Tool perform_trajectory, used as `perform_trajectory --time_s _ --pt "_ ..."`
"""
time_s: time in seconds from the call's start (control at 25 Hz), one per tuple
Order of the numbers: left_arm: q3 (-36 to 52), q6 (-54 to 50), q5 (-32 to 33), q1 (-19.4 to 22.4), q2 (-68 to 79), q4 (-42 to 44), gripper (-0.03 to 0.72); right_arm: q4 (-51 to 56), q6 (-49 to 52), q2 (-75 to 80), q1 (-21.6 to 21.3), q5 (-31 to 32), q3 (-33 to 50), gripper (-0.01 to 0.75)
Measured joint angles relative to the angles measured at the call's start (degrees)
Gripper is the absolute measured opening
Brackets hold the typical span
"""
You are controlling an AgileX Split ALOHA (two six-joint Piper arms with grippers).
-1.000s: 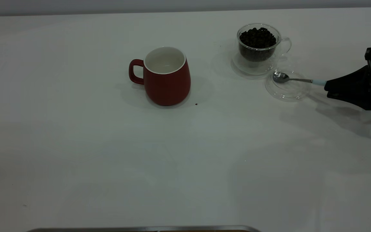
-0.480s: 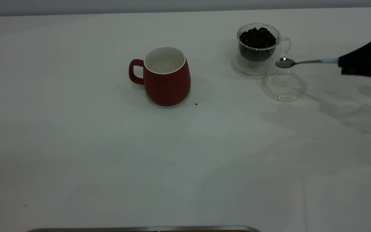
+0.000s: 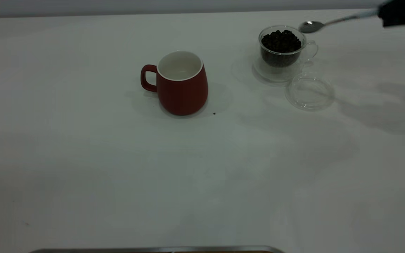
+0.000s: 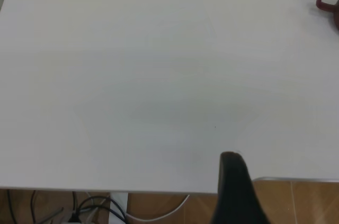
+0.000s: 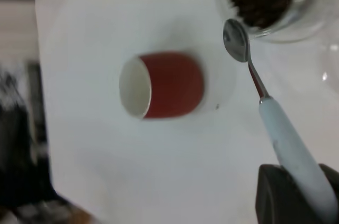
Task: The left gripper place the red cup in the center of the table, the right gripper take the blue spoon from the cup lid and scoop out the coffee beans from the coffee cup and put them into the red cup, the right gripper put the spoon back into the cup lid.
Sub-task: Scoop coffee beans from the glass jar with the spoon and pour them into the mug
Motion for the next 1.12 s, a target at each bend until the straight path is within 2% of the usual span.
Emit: perform_trajectory --time_s 0.12,0.28,0.52,0.76,1.12 --pt "0.0 0.1 0.0 0.0 0.0 0.0 0.538 -11.7 10.1 0.1 4.0 1.0 -10.4 0.117" --pt "0.0 0.1 0.0 0.0 0.0 0.0 0.538 -23.3 21.0 2.1 5.3 4.2 -23.4 0.117" --pt "0.0 0.1 0.0 0.0 0.0 0.0 0.538 -27.9 24.2 10.7 5.5 13.4 -38.1 0.117" --pt "0.0 0.1 0.0 0.0 0.0 0.0 0.538 -28.4 24.7 17.6 7.2 14.1 -44.5 0.117" --pt "0.0 0.0 0.0 0.0 0.0 0.0 0.538 -30.8 26.6 21.2 8.5 14.2 -45.9 0.117"
